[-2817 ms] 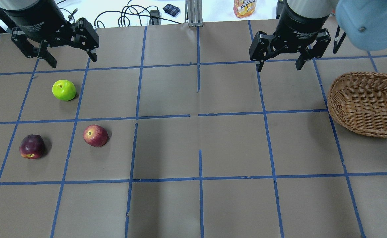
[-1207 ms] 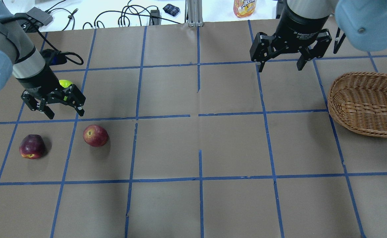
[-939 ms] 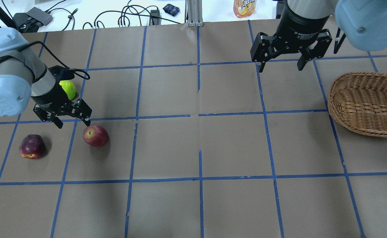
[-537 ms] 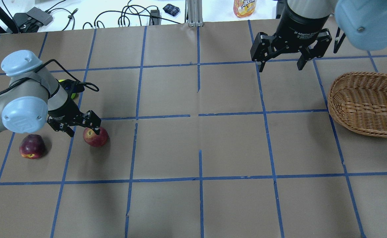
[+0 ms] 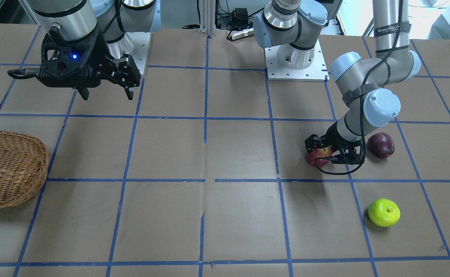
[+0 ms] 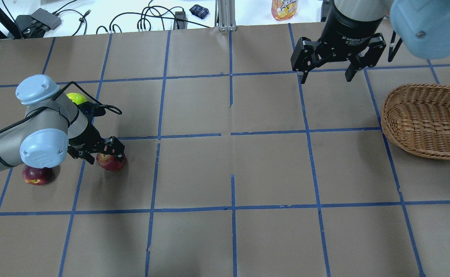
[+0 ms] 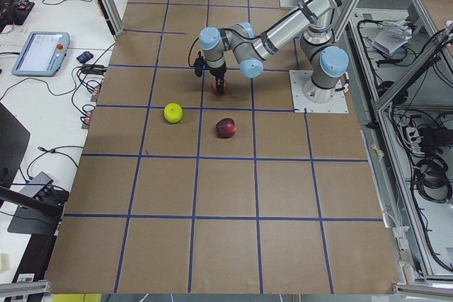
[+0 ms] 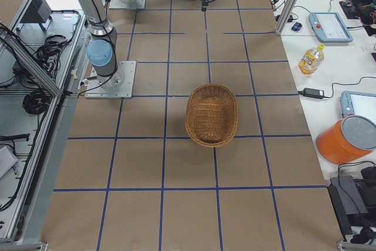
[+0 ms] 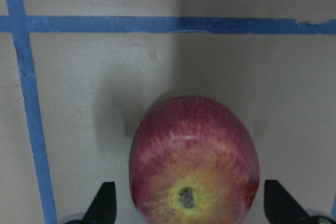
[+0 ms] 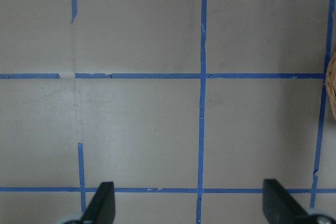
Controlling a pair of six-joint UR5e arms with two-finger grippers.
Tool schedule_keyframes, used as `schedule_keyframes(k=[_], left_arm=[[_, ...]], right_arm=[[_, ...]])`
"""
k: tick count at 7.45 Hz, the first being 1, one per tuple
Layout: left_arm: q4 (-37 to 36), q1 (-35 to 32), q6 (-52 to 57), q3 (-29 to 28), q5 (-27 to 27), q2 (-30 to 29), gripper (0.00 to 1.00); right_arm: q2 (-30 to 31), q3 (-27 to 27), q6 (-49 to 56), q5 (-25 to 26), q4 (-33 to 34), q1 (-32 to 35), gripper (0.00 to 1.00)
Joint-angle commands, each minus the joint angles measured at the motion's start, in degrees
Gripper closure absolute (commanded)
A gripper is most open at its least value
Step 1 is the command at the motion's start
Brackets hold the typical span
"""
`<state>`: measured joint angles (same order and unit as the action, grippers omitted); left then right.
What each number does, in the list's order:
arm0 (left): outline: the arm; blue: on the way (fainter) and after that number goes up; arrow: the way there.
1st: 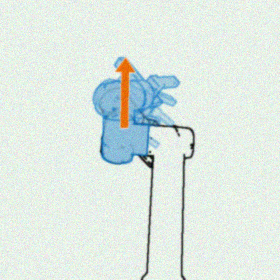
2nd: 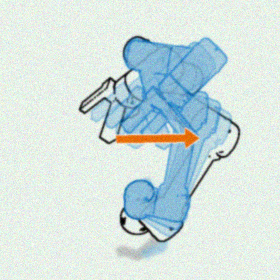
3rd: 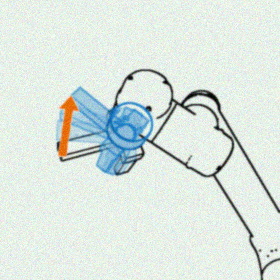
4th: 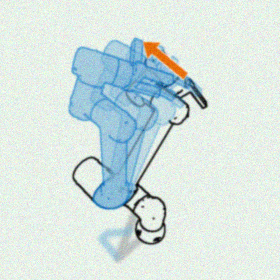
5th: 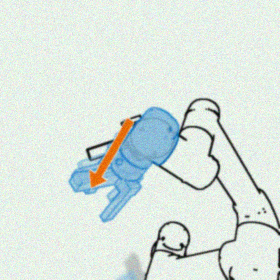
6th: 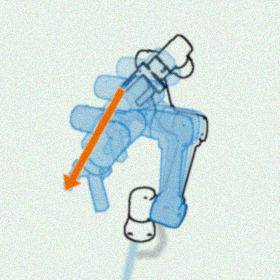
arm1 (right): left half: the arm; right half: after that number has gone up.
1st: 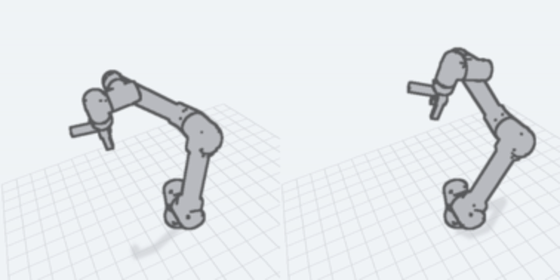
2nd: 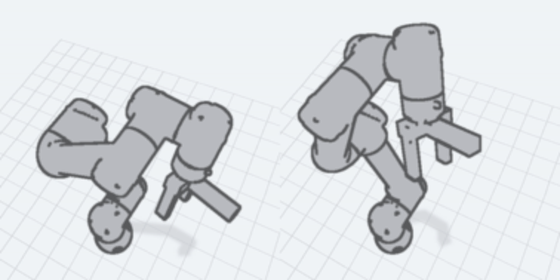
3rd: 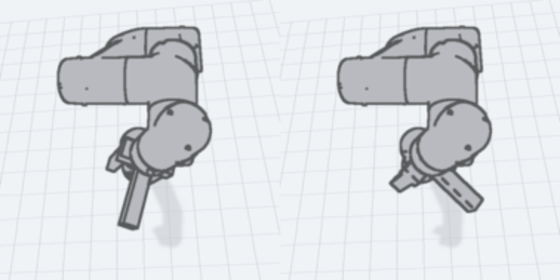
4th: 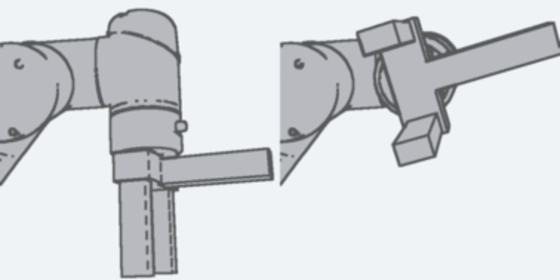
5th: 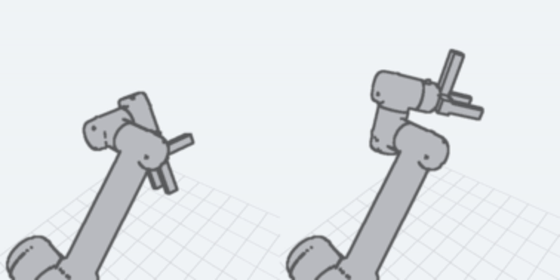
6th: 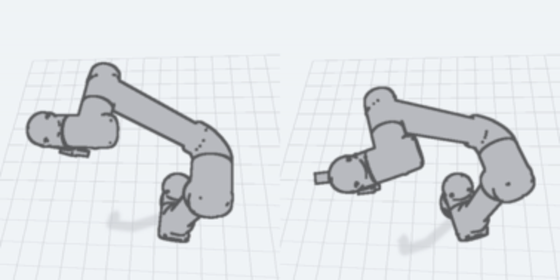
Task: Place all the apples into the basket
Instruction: 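Carry the light red apple with the left gripper to the table center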
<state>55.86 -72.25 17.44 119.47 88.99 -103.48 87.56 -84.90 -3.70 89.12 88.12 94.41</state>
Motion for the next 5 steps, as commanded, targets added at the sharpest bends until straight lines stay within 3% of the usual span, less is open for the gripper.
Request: schedule_keyframes(k=[1,2,3,4,5], left_arm=[[-1.8,-0.4,0.4,0.0,0.0,0.2,0.94],[-1.7,-2.9,-3.6,-0.5,-0.4,1.2,0.96],[-1.7,-8.0,-10.5,-1.5,-5.8,2.3,0.96],[-2.2,-14.4,-22.3,-4.3,-10.6,0.9,0.99],[-2.8,-21.4,-32.4,-7.6,-11.5,-0.5,1.00]], right_arm=[[0.0,0.0,-0.1,0.0,0.0,0.1,0.00],[0.0,0.0,-0.1,0.0,-0.1,0.1,0.00],[0.1,0.0,-0.1,-0.1,0.0,0.1,0.00],[0.1,0.0,0.0,-0.1,0.0,0.1,0.00],[0.1,0.0,0.0,-0.1,0.0,0.0,0.00]])
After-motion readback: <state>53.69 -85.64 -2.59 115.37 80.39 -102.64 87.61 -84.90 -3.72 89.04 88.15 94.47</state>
